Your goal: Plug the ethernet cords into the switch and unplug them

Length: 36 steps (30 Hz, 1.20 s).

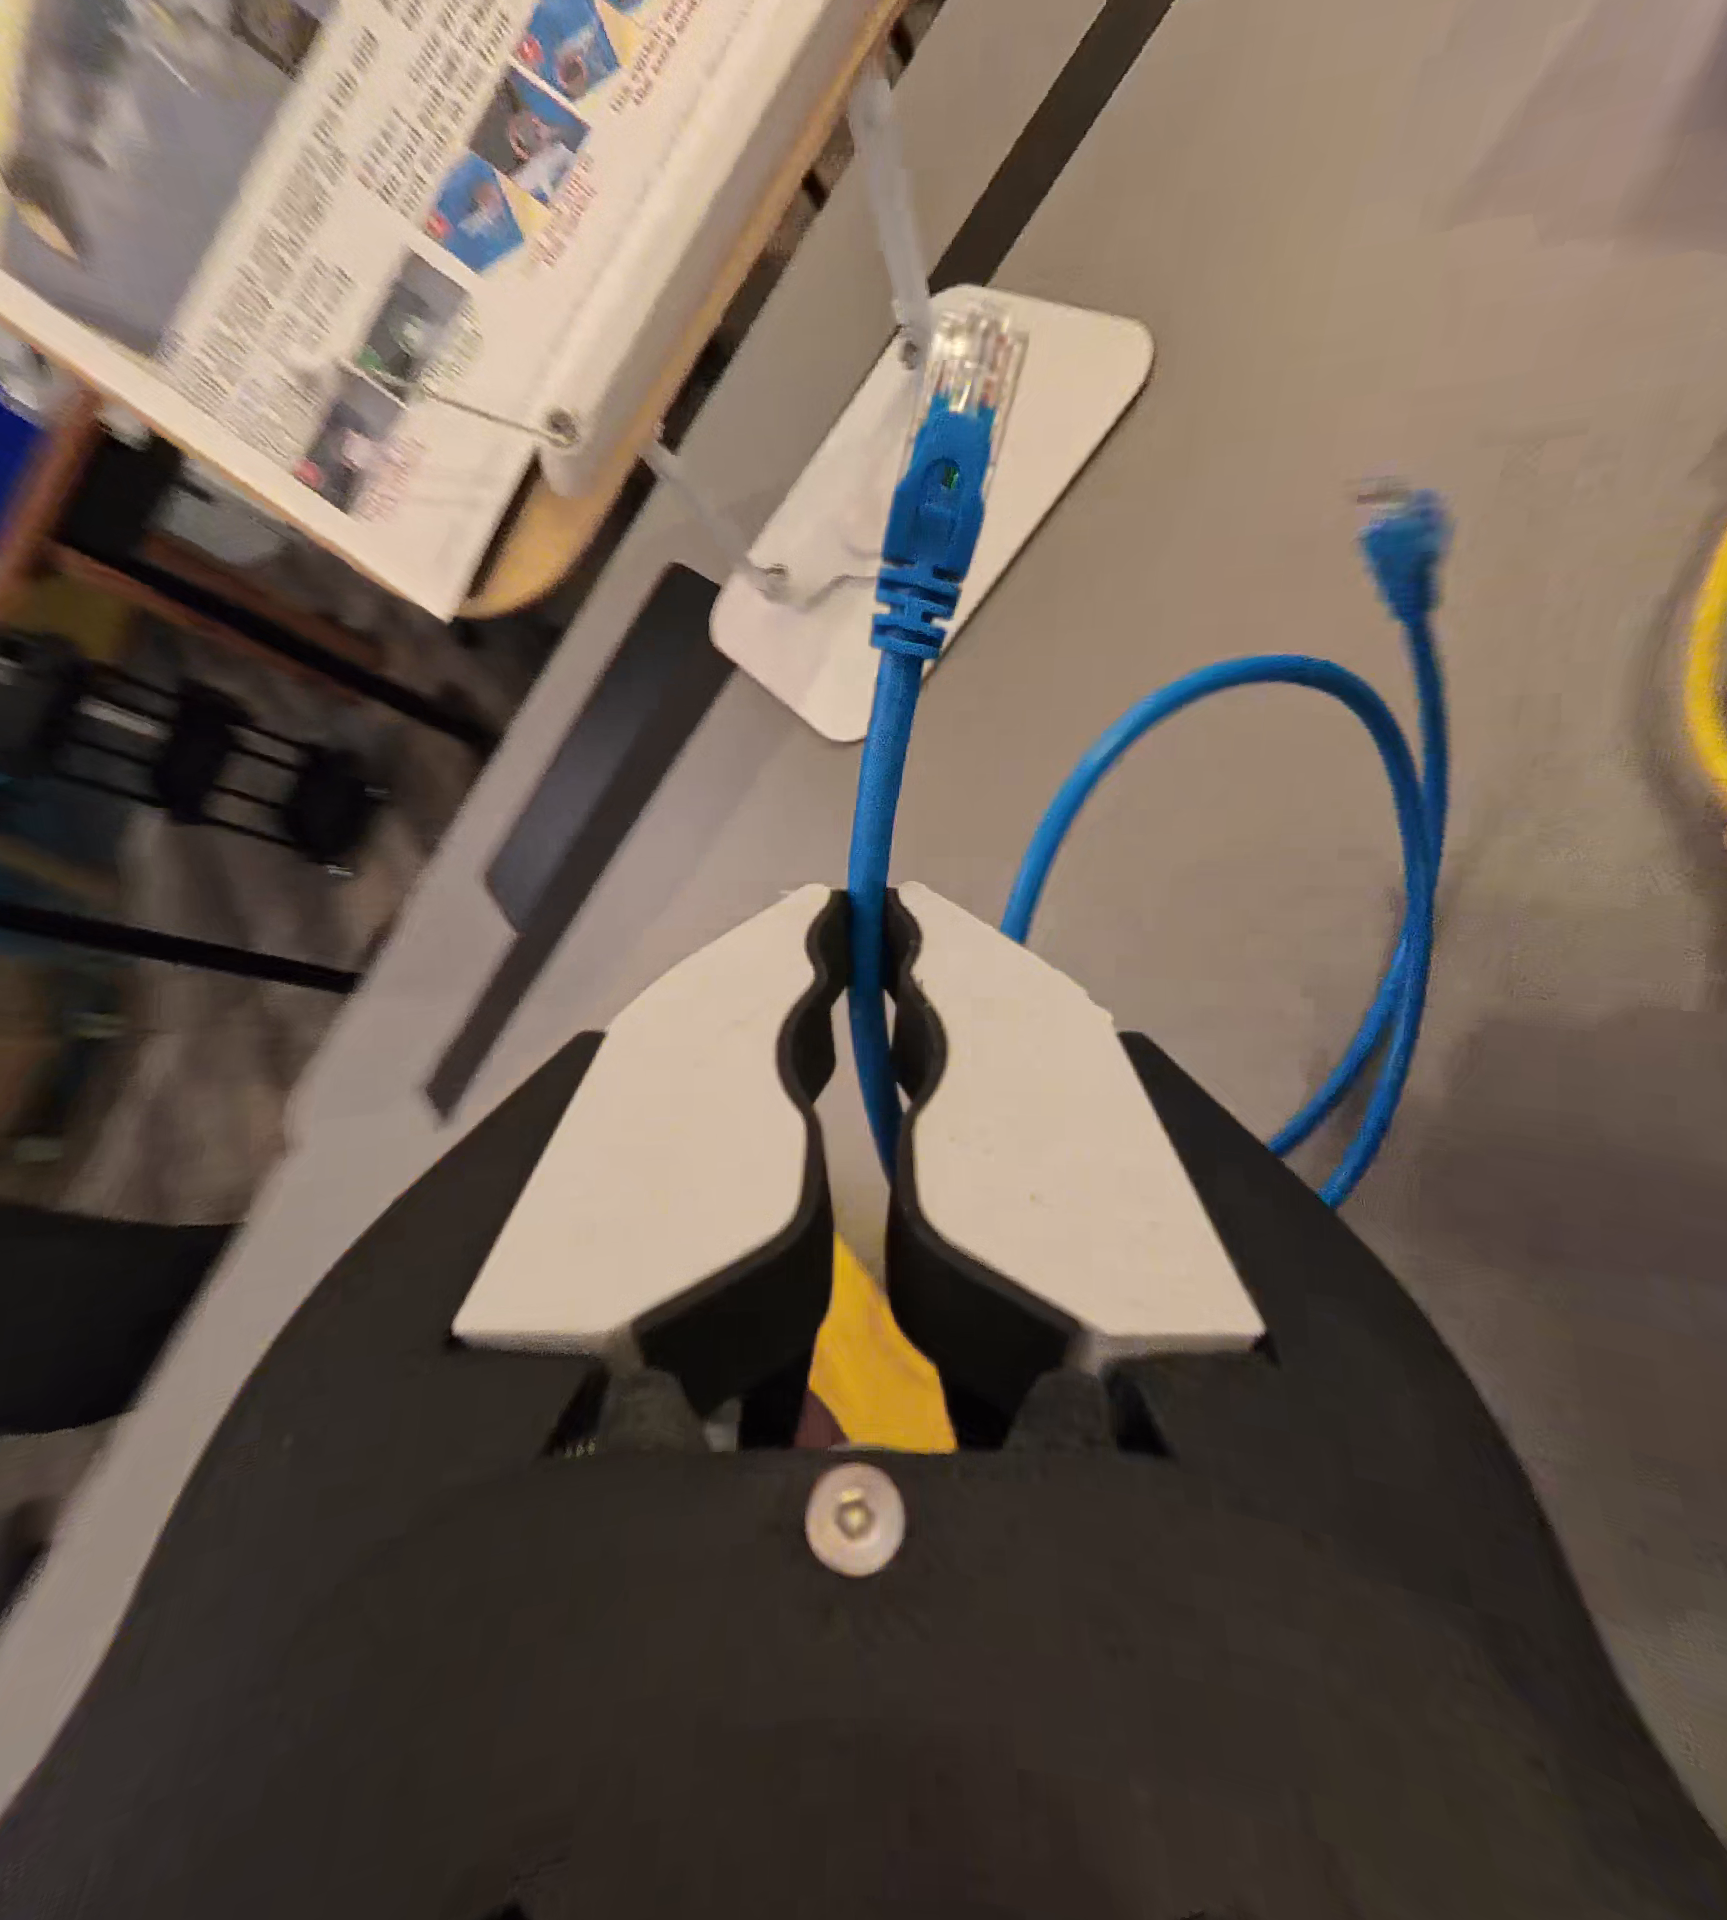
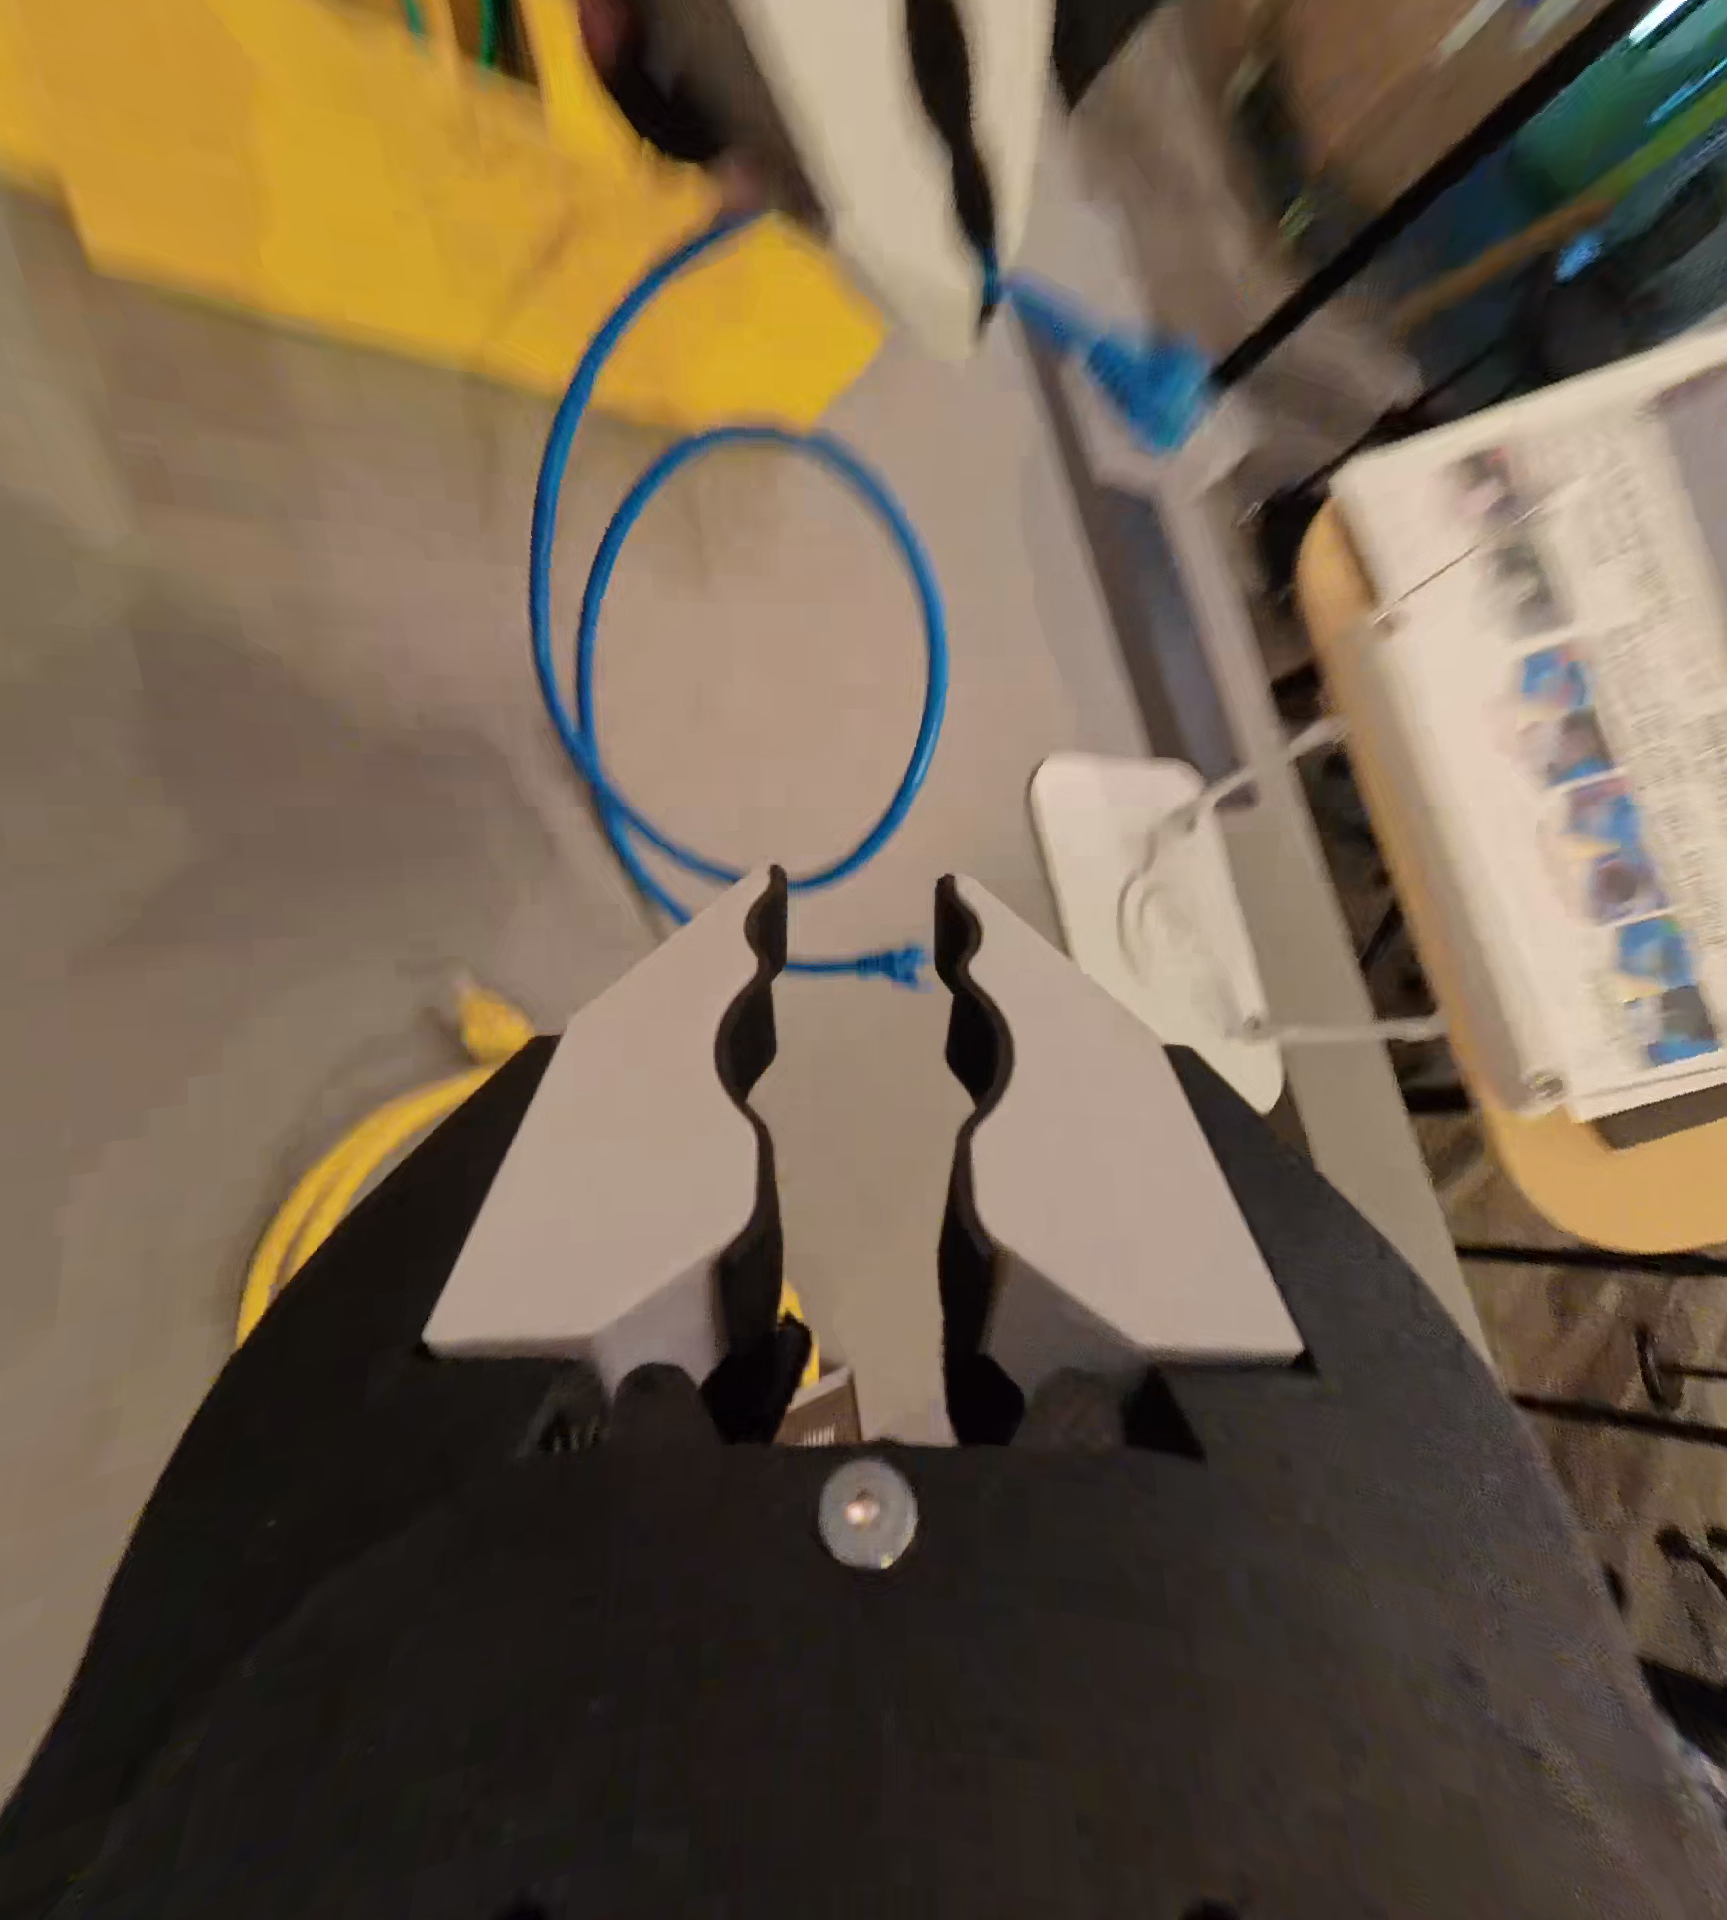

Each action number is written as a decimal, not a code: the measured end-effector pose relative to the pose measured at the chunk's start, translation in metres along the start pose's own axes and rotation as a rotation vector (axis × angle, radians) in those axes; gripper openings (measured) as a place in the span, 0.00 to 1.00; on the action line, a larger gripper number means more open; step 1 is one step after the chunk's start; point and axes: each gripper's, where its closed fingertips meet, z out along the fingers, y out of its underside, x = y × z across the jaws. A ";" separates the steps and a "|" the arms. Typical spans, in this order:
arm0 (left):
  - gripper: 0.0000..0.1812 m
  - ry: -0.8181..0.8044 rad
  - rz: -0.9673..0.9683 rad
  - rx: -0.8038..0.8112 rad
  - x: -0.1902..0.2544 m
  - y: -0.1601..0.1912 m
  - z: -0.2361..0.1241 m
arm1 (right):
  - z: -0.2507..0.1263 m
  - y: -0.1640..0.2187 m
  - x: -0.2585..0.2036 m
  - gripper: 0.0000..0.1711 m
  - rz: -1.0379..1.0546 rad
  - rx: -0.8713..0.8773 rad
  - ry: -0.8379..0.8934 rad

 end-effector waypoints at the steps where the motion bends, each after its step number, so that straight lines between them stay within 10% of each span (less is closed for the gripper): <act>1: 0.03 -0.018 0.058 0.002 0.001 -0.005 -0.005 | -0.005 -0.015 0.008 0.15 0.030 0.069 0.039; 17: 0.03 0.094 0.449 0.045 0.072 -0.044 -0.029 | -0.009 -0.029 0.007 0.07 -0.060 0.211 0.081; 36: 0.16 0.349 0.027 0.462 0.040 -0.083 -0.082 | -0.042 -0.049 0.015 0.05 0.174 0.507 -0.042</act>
